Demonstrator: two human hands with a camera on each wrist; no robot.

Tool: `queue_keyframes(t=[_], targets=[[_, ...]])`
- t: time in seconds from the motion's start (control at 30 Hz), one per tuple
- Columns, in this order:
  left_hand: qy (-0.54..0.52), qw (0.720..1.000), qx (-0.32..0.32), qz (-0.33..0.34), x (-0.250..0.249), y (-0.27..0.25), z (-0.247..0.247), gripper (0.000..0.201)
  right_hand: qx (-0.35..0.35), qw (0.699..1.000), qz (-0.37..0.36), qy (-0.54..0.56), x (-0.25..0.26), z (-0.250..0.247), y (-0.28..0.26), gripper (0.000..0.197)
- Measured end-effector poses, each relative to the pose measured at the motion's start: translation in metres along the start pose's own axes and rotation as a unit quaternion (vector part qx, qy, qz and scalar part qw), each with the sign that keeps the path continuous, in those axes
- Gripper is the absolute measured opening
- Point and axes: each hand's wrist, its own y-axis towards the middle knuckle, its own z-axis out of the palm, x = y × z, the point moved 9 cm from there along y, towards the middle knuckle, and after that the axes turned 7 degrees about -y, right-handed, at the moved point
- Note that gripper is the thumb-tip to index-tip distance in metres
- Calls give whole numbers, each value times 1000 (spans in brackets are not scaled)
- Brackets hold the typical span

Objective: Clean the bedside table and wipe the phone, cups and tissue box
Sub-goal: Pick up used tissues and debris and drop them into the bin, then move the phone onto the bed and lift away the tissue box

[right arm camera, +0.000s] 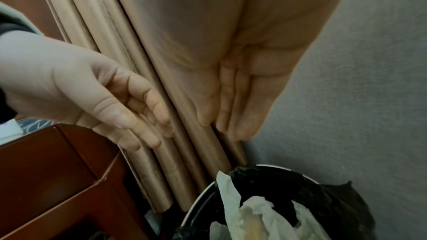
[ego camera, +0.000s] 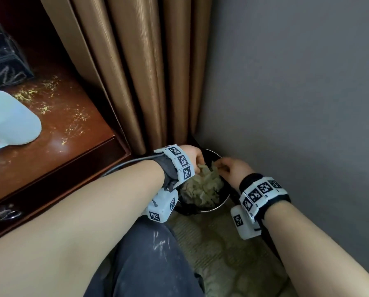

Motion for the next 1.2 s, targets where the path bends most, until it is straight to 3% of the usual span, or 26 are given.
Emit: queue_keyframes(t=[0.1, 0.33, 0.5, 0.8, 1.2], targets=[[17, 999, -35, 6, 0, -3, -6, 49, -2, 1000, -1, 0, -3, 0, 1, 35], [-1, 995, -103, 16, 2, -24, -31, 70, -71, 997, -36, -11, 18, -21, -9, 74], [-8, 991, -134, 8, 6, -63, -56, 78, -110, 991, -58, -38, 52, -39, -26, 83], [-13, 970, -243, -18, 39, -178, -107, 75, -150, 976, -152, -54, 161, -59, -67, 83], [-52, 927, -341, -146, 182, -319, -155, 74, -112, 948, -282, -94, 343, -10, -85, 81]])
